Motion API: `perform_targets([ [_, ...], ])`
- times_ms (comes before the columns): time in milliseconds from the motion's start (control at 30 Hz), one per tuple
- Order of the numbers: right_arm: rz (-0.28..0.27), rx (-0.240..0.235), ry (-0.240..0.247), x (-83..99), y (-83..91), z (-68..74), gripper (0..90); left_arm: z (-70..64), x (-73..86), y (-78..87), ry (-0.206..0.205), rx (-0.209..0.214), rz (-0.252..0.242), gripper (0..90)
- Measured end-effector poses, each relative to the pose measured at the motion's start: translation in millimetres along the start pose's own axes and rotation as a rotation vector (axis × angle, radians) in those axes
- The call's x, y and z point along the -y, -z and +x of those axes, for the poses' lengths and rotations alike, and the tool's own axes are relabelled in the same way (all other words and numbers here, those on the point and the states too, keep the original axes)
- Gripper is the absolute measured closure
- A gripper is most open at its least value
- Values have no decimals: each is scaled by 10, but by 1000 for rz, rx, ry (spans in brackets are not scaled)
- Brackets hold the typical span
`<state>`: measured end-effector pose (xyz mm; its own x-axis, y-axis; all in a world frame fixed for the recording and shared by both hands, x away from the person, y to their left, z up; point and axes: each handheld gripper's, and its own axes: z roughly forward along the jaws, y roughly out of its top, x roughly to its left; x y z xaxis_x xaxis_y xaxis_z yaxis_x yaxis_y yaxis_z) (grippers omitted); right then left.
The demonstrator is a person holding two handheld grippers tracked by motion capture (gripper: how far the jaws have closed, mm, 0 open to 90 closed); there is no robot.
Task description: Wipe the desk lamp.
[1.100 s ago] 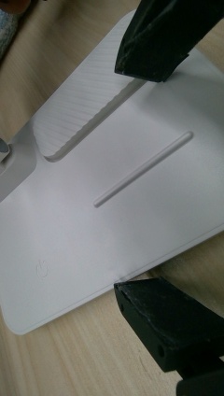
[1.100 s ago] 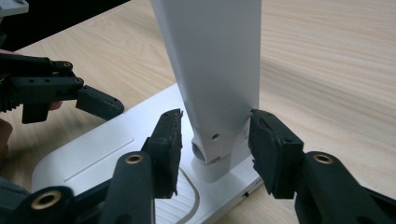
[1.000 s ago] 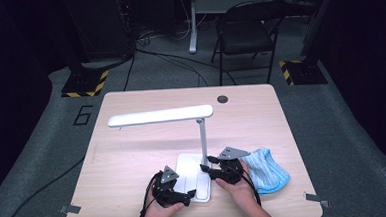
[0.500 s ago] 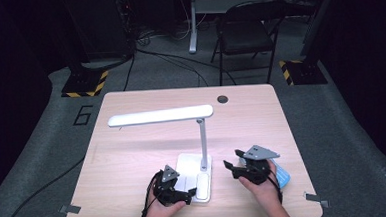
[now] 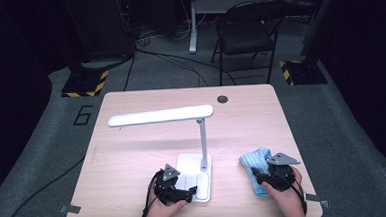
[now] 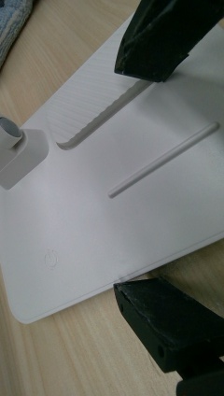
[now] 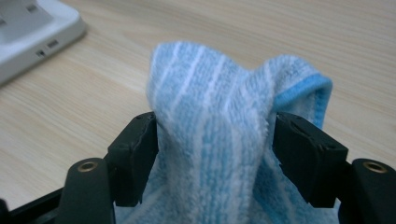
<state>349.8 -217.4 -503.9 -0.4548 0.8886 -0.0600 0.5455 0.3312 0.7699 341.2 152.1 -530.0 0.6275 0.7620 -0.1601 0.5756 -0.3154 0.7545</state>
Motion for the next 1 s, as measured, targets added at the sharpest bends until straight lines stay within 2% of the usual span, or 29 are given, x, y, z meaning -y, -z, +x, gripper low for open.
perform_targets([
  [100,38,-36,2,49,-105,-19,318,0,0,0,0,0,0,0],
  [133,38,-47,-30,54,-124,-10,335,0,0,0,0,0,0,0],
  [267,31,-94,-66,54,-162,28,446,-1,0,1,-1,-2,2,0],
  [300,29,-110,-54,48,-170,24,484,-1,0,1,-1,-2,2,0],
  [433,34,-147,-59,26,-178,41,601,-1,0,1,-1,-1,2,0],
  [533,17,-139,-55,2,-187,92,648,-1,0,0,-1,-1,0,0],
  [600,14,-149,-36,-28,-176,120,663,0,0,-1,-1,0,-1,0],
  [633,9,-157,-50,-37,-170,147,665,-4,0,-2,5,2,0,0],
  [700,-18,-184,-44,-73,-157,219,667,-4,0,-2,5,3,0,0],
  [833,-50,-191,-13,-133,-143,348,665,-4,1,-3,5,3,-2,0],
  [1000,-76,-241,-57,-172,-158,447,662,-4,0,-3,4,3,0,0],
])
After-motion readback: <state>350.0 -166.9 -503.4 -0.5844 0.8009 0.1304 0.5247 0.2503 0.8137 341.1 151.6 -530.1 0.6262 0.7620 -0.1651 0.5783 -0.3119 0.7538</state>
